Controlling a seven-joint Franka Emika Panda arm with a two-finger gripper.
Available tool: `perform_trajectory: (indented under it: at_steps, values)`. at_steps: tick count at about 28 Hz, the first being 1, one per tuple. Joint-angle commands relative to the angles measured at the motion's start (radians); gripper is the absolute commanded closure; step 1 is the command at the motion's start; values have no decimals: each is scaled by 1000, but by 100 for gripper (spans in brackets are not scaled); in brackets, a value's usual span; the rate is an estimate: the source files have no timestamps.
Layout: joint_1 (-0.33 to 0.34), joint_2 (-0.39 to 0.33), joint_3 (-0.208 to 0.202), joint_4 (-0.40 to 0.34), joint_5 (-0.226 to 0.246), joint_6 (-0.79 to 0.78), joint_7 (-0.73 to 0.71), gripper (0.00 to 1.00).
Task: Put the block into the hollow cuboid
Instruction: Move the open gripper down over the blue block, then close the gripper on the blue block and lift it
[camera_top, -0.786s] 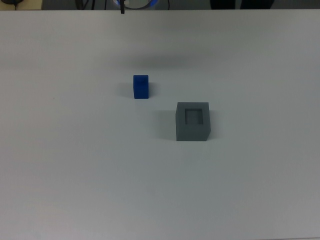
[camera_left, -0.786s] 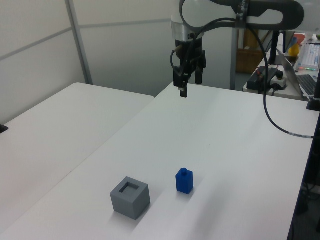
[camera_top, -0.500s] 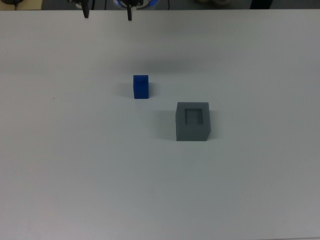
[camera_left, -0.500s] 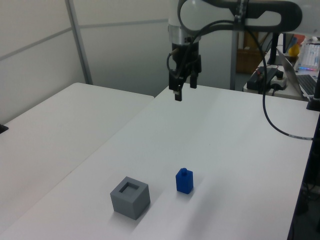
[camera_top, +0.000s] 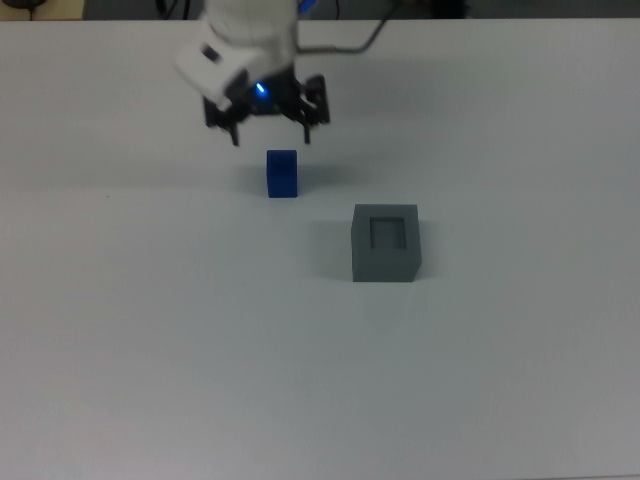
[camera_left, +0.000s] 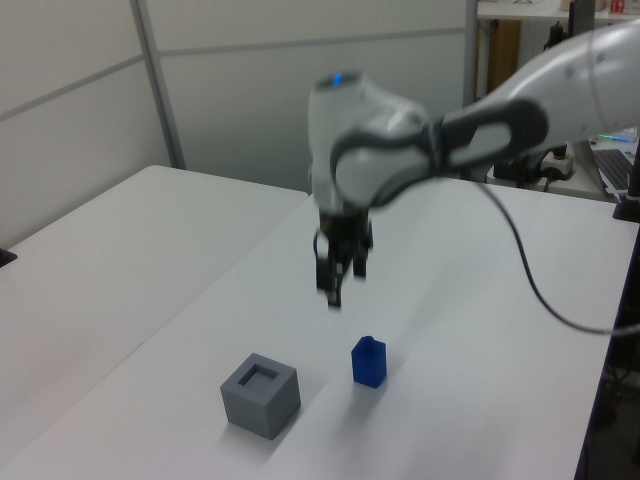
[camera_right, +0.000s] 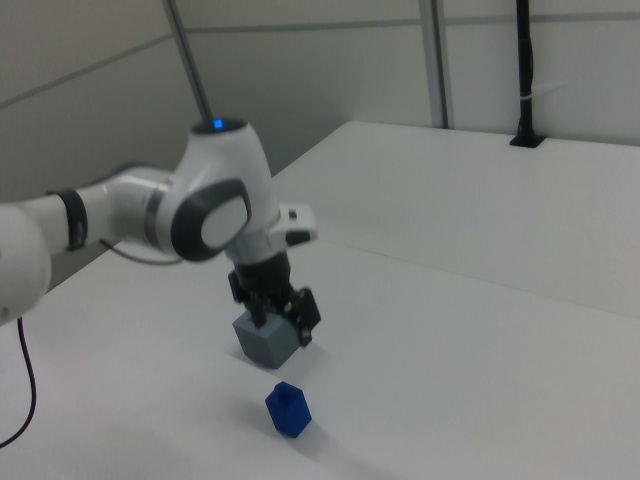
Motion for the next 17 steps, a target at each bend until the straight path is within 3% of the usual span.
perform_trajectory:
  at_steps: [1, 7, 11, 15, 17]
  values:
    - [21, 42, 4, -57, -8, 54, -4, 0]
    - [32, 104, 4, -57, -52, 55, 0, 0]
    - [29, 123, 2, -69, -54, 55, 26, 0]
    - [29, 120, 1, -82, -54, 46, 34, 14]
    - [27, 112, 1, -88, -56, 39, 34, 26]
